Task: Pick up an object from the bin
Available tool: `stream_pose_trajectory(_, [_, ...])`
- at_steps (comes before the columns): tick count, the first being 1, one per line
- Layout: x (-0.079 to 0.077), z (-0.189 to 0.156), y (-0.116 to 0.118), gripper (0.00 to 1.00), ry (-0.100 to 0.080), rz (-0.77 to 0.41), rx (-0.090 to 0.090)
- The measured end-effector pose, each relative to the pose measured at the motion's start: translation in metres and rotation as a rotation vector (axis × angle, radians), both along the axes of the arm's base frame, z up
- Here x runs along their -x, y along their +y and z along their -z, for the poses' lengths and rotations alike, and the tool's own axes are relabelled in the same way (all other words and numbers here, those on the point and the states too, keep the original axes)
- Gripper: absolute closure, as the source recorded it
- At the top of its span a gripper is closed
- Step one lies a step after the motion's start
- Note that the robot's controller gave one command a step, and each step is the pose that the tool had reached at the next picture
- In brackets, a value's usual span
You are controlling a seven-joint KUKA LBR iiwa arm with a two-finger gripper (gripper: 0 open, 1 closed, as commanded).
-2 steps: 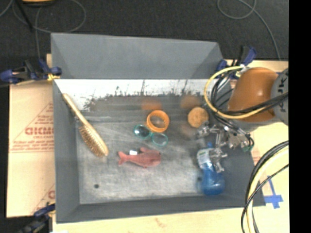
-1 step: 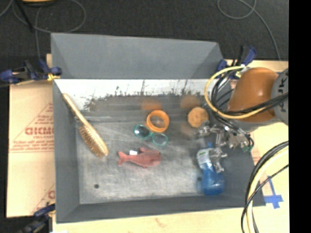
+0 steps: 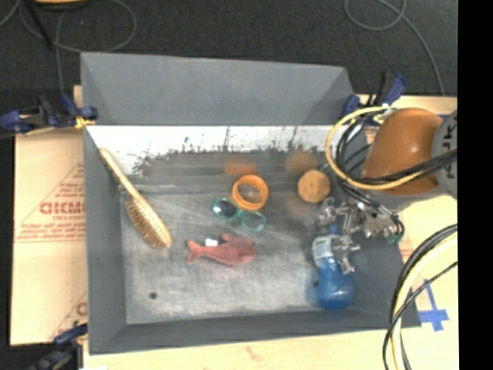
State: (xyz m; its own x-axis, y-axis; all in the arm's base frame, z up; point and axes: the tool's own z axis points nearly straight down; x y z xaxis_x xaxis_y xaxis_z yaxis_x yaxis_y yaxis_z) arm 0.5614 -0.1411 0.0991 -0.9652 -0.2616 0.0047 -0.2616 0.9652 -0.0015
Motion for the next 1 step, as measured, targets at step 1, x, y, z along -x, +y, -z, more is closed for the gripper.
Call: stream_pose_trajectory(1, [0.0000, 0.0000, -0.0002, 1.00, 0.000, -0.001, 0.000])
